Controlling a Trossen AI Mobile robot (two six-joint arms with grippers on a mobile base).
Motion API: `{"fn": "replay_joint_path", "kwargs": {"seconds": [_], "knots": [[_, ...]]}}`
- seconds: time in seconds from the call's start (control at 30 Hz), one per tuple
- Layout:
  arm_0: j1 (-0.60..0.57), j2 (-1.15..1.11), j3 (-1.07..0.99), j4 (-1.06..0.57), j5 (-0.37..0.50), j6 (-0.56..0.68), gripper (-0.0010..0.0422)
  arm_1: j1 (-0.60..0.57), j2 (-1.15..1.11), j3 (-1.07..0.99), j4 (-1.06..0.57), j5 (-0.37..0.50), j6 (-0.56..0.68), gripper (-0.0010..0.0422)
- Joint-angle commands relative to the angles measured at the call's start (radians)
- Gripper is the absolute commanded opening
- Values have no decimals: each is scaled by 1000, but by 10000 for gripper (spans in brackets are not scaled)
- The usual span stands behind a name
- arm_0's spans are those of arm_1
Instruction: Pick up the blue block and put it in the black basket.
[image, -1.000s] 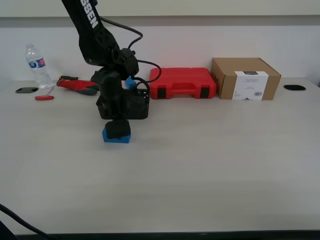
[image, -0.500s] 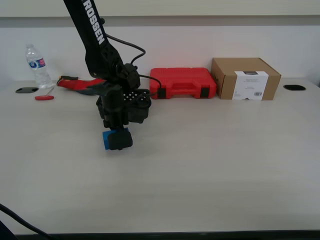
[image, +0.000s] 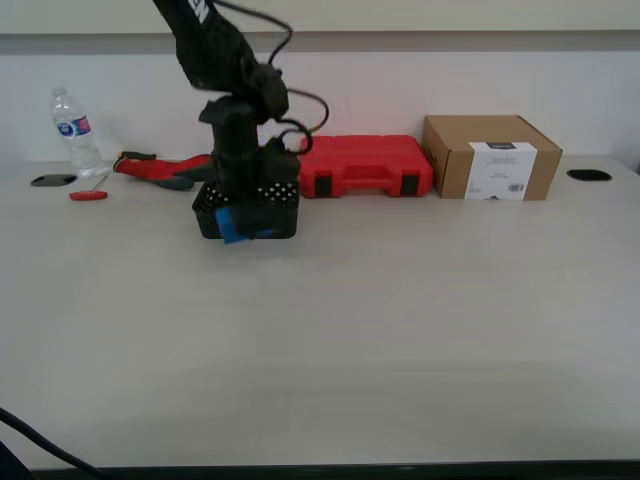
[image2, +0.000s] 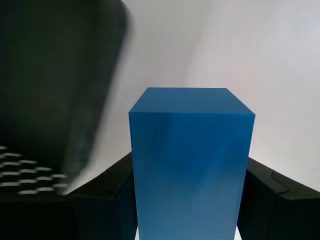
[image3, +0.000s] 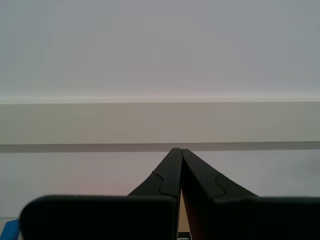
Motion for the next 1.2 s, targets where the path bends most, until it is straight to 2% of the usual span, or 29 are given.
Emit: {"fn": "replay_joint_path", "kwargs": {"seconds": [0.03,0.23,0.47,0.7,0.77,0.93,1.03,1.2], "knots": [[0,0,1,3,0,0,0,2,-58,54,6,0,22,-1],[0,0,1,3,0,0,0,48,-61,208,165,11,55,-1],[0,0,1,3,0,0,0,130,88,269,167,6,-2,-1],[0,0,1,4,0,0,0,140,163,270,209,-10,-2,0],[0,0,1,4,0,0,0,141,161,270,222,12,-8,0],[0,0,1,3,0,0,0,141,161,289,227,36,-105,3],[0,0,1,3,0,0,0,140,162,298,212,35,-125,44],[0,0,1,4,0,0,0,140,163,298,201,34,-125,224]]}}
